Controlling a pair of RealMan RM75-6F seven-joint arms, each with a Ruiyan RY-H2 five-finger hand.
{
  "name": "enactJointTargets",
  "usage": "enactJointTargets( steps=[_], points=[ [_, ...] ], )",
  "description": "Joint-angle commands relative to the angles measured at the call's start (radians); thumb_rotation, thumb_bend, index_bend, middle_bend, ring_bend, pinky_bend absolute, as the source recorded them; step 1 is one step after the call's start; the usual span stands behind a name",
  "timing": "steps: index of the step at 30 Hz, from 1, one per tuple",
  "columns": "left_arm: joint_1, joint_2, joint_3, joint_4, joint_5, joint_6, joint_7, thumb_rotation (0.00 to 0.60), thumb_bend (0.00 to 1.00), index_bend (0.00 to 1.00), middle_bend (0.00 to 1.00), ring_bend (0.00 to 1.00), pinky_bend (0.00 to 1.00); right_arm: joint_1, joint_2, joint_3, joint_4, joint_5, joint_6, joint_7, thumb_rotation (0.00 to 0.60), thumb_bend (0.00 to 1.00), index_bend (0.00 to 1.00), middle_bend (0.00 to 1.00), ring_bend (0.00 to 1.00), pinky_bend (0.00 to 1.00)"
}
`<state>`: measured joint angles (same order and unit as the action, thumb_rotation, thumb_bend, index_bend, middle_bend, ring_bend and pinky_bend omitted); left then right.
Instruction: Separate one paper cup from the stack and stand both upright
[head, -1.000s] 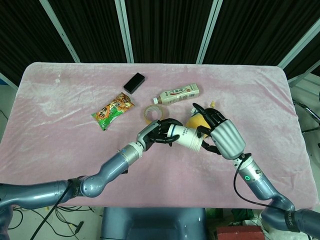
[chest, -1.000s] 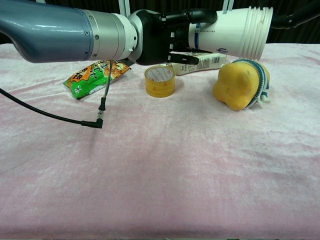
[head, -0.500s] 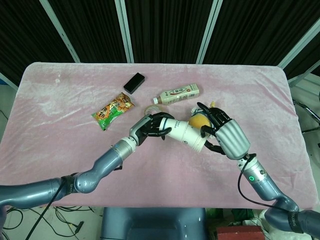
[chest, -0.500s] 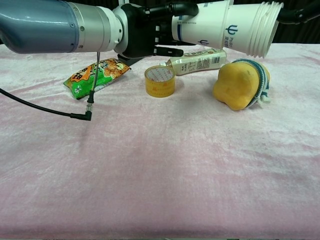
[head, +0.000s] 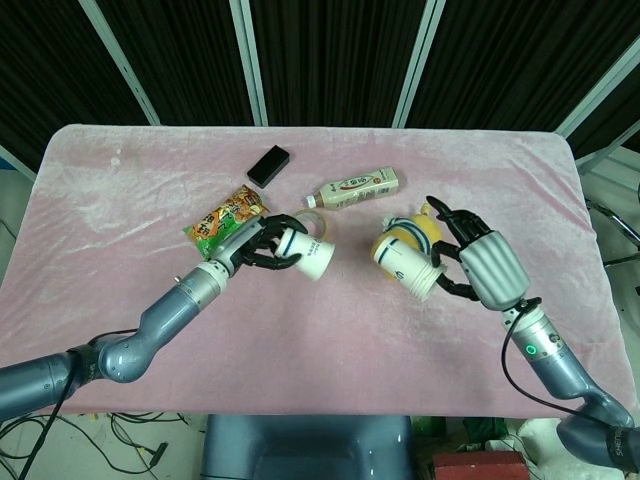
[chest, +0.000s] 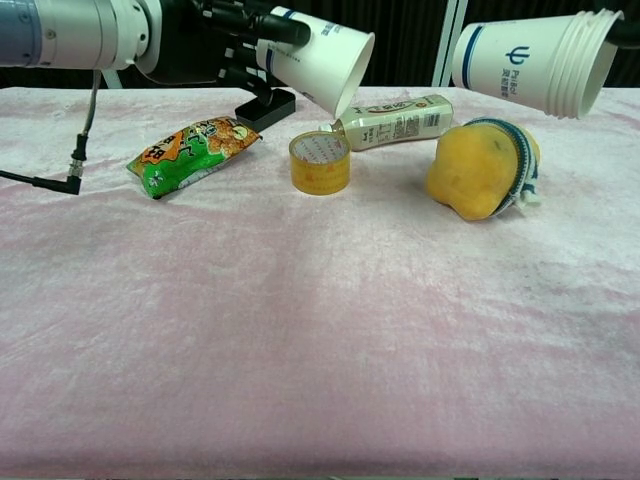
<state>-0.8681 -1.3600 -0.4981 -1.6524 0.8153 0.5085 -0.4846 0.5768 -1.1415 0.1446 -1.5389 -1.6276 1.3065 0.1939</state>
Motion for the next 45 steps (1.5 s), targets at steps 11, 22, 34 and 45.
enactJointTargets(
  steps=[11,22,34,45],
  points=[
    [-0.066,0.066,0.309,-0.065,0.178,0.327,0.781,0.600,0.37,0.41,0.38,0.33,0.60,0.119,0.232,-0.088,-0.248,0.102,-0.451,-0.079,0.600,0.48,0.84,0.00,0.22,0.20],
    [-0.104,-0.017,0.410,-0.031,0.061,0.376,1.046,0.600,0.37,0.40,0.37,0.32,0.60,0.236,0.264,-0.092,-0.315,0.392,-0.678,-0.424,0.600,0.48,0.84,0.00,0.22,0.20],
    [-0.124,-0.066,0.412,-0.002,0.023,0.391,1.086,0.600,0.28,0.35,0.33,0.28,0.59,0.461,0.247,-0.213,-0.408,0.896,-0.706,-0.818,0.600,0.50,0.84,0.00,0.21,0.20],
    [-0.091,-0.122,0.432,0.076,0.074,0.395,1.025,0.600,0.16,0.31,0.28,0.21,0.53,0.602,0.117,-0.299,-0.410,1.151,-0.572,-0.938,0.600,0.45,0.79,0.00,0.20,0.20]
  ],
)
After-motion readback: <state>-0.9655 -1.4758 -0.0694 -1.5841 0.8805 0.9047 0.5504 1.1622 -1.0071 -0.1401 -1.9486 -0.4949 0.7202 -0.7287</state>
